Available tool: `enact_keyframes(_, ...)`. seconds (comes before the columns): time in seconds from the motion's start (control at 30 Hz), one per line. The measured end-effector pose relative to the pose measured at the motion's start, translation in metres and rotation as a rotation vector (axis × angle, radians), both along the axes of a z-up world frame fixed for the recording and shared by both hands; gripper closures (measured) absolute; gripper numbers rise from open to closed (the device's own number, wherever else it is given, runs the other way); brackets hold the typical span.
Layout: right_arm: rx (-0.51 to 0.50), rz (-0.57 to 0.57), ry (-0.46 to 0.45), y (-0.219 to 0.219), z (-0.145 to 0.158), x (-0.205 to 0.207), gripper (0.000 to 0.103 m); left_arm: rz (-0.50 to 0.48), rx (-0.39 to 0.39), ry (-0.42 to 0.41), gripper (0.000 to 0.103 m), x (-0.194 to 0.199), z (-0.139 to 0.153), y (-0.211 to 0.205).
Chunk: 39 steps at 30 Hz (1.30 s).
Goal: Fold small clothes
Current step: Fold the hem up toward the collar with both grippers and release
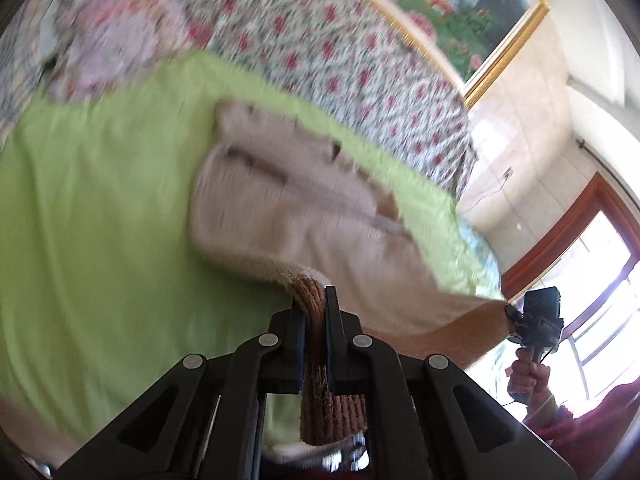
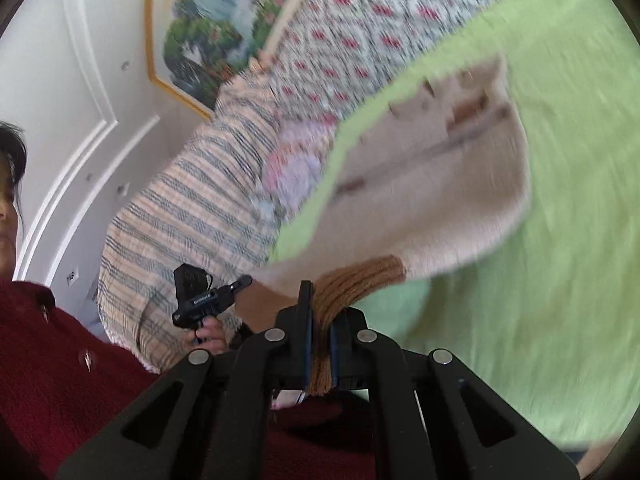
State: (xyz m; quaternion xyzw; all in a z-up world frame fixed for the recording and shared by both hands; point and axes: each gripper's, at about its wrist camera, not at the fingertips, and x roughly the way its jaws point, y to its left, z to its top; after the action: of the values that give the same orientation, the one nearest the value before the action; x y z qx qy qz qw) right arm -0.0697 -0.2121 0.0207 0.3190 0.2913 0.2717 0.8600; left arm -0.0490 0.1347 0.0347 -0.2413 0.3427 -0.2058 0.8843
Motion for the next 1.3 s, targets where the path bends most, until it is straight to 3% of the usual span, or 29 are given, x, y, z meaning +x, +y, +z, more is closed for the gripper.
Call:
enact_keyframes(0.23,-0.071,-0.126,-0.090,-0.009,0.038,0.112,0.095,0.049,0.030,-0.138,0.098,0.111,0.050,-0.004)
enact_keyframes(0.4,-0.155,-0.234,-0.045,-0.030,0.049,0.204,0.095,0.072,0.095,-0.126,0.098,0.212,0.060,-0.015)
enact_keyframes(0.53,-0.195,-0.310,0.047,-0.056,0.034,0.266,0.095,0.095,0.142,-0.063,0.098,0.287,0.042,-0.020)
enact_keyframes(0.63,-0.209,-0.351,0.125,-0.070,0.013,0.306,0.095,0.116,0.174,0.016,0.098,0.344,0.012,-0.022)
enact_keyframes(0.8,-0.259,-0.372,0.252,-0.083,-0.032,0.351,0.095,0.124,0.184,0.121,0.097,0.392,-0.039,-0.021)
enact_keyframes(0.97,-0.216,-0.375,0.308,-0.092,-0.051,0.354,0.092,0.092,0.219,0.181,0.091,0.398,-0.063,-0.027)
enact_keyframes(1.03,-0.224,-0.401,0.269,-0.093,-0.041,0.336,0.084,0.059,0.202,0.161,0.091,0.377,-0.055,-0.031)
enact_keyframes(1.1,-0.264,-0.409,0.195,-0.085,-0.022,0.310,0.073,0.005,0.198,0.122,0.084,0.346,-0.042,-0.041)
enact_keyframes(1.2,-0.307,-0.304,0.140,-0.050,-0.008,0.289,0.069,-0.110,0.195,0.081,0.073,0.305,-0.031,-0.071)
enact_keyframes(1.3,-0.374,-0.056,0.173,0.003,-0.017,0.301,0.069,-0.237,0.226,0.089,0.069,0.293,-0.039,-0.114)
